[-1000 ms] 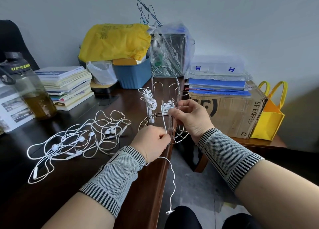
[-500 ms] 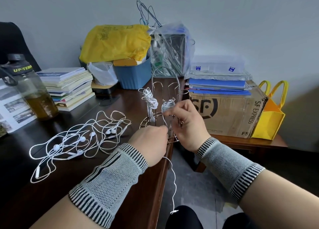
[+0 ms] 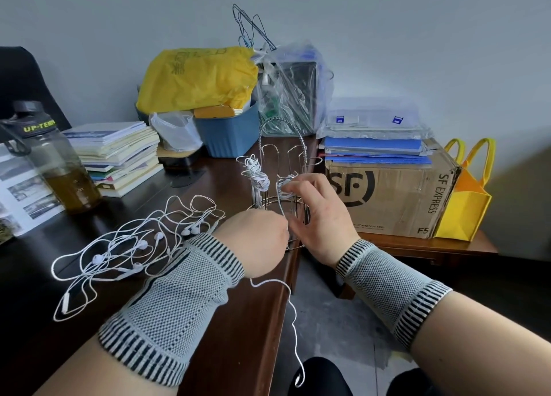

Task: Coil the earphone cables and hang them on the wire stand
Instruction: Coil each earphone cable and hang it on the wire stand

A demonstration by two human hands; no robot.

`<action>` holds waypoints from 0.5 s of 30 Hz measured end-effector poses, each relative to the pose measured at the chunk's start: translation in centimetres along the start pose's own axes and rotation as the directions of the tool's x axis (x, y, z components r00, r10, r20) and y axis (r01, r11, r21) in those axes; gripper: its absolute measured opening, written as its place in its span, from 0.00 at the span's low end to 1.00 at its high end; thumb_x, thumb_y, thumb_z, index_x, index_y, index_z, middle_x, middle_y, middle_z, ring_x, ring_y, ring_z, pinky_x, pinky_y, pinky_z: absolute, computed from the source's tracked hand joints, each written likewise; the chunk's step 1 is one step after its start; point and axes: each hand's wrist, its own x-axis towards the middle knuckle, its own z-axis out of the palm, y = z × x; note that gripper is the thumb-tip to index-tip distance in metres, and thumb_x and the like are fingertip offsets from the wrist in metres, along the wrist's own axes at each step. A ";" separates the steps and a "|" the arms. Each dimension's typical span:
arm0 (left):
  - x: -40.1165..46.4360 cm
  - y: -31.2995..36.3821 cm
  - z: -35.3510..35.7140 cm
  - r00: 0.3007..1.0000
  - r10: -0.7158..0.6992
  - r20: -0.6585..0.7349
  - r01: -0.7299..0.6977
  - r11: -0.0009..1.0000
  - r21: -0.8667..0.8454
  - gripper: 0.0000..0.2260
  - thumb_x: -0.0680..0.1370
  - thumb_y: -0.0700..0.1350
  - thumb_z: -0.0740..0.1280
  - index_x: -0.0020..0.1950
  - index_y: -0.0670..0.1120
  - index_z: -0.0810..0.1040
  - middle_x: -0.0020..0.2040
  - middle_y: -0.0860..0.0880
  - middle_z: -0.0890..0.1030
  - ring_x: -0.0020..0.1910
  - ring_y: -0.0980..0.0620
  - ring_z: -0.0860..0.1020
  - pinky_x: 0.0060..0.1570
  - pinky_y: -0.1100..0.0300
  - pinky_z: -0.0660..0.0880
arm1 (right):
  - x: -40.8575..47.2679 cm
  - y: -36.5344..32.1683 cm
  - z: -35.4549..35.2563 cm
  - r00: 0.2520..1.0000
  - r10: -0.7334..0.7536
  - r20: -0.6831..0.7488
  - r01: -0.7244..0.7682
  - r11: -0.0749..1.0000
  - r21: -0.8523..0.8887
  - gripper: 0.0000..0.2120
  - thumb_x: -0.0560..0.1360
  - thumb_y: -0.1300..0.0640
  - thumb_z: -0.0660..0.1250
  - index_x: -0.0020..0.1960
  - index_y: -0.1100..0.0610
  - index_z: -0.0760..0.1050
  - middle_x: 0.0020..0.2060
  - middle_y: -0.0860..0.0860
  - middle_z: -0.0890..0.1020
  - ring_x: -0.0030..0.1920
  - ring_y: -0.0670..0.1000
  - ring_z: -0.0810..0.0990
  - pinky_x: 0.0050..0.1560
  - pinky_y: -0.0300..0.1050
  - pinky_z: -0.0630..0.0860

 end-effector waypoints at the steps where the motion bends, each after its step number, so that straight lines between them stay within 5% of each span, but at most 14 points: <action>1: 0.1 0.2 0.1 1.000 -0.001 0.017 0.001 1.000 0.017 0.11 0.84 0.45 0.52 0.47 0.46 0.72 0.53 0.45 0.78 0.47 0.48 0.71 0.46 0.59 0.64 | 0.0 0.1 0.0 1.000 -0.013 0.006 0.014 1.000 -0.023 0.24 0.67 0.62 0.75 0.59 0.50 0.71 0.54 0.54 0.75 0.55 0.53 0.77 0.49 0.46 0.78; 7: 0.3 0.8 0.2 0.999 0.016 0.039 -0.017 0.999 0.041 0.15 0.84 0.45 0.51 0.59 0.44 0.76 0.60 0.44 0.78 0.59 0.45 0.75 0.47 0.59 0.63 | -0.2 0.8 0.3 0.991 -0.137 0.010 0.136 0.974 -0.181 0.15 0.71 0.56 0.64 0.55 0.54 0.82 0.51 0.57 0.79 0.49 0.59 0.78 0.47 0.45 0.75; 11: 0.2 0.0 -0.2 1.000 0.026 -0.003 -0.026 0.988 -0.149 0.12 0.83 0.46 0.55 0.44 0.45 0.73 0.48 0.47 0.78 0.49 0.47 0.75 0.48 0.57 0.69 | -0.3 0.7 0.4 0.988 -0.151 0.009 0.151 0.977 -0.152 0.14 0.73 0.54 0.61 0.48 0.57 0.84 0.50 0.57 0.80 0.48 0.59 0.79 0.46 0.47 0.77; 15: 0.5 -1.5 -0.4 0.999 -0.026 -0.038 0.010 0.925 -0.379 0.12 0.80 0.47 0.60 0.40 0.45 0.77 0.33 0.52 0.75 0.37 0.52 0.74 0.40 0.55 0.70 | -0.5 1.0 0.2 0.993 -0.111 -0.035 0.106 0.988 -0.110 0.12 0.74 0.56 0.62 0.50 0.58 0.83 0.50 0.52 0.83 0.50 0.54 0.80 0.51 0.43 0.77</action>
